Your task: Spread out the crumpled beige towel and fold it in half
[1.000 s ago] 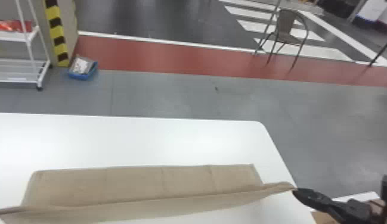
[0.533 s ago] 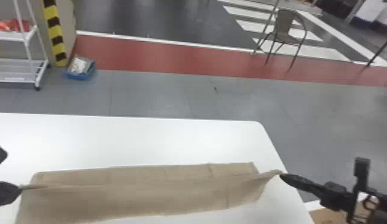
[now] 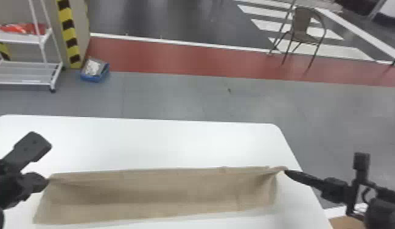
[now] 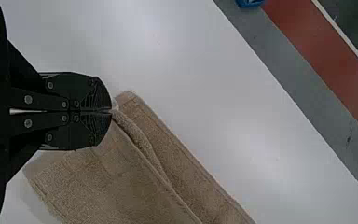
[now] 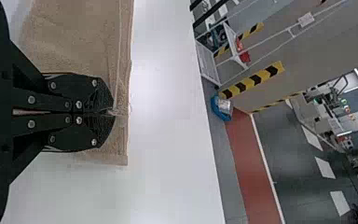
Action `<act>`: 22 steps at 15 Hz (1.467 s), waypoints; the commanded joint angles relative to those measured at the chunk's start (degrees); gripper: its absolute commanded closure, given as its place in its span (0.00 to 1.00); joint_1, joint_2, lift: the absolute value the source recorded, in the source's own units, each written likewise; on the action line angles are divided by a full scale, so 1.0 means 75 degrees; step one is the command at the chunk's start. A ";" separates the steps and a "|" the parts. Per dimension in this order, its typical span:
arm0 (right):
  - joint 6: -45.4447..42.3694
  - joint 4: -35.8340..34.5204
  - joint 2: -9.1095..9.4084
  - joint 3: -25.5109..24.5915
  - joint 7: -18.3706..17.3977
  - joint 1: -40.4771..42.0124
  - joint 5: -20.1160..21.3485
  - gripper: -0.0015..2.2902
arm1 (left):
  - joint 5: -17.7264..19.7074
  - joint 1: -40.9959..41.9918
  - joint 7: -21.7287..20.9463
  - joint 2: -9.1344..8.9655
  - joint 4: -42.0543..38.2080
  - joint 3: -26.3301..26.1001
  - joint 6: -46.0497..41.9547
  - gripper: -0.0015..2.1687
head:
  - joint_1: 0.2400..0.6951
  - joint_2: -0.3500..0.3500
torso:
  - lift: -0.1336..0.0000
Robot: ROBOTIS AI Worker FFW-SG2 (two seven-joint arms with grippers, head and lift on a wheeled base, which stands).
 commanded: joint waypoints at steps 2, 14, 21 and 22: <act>-0.0006 0.0279 0.0047 0.0373 -0.0498 -0.0186 0.0107 0.64 | -0.0268 -0.0131 0.0200 -0.0127 0.0298 -0.0247 0.0000 0.62 | 1.00 0.12 | 1.00; -0.0335 0.1134 0.0117 0.0549 -0.1401 -0.0830 0.0130 0.64 | -0.0280 -0.0904 0.0798 -0.0338 0.1493 -0.0927 -0.0305 0.58 | 1.00 0.12 | 1.00; -0.0405 0.1252 0.0398 0.0666 -0.2010 -0.1053 0.0072 0.33 | -0.0210 -0.0658 0.1407 -0.0291 0.1306 -0.0646 -0.0305 0.00 | 1.00 0.17 | 1.00; -0.0405 0.1263 0.0398 0.0654 -0.2057 -0.1041 0.0072 0.11 | -0.0198 -0.0447 0.1407 -0.0267 0.1025 -0.0435 -0.0305 0.00 | 1.00 0.18 | 1.00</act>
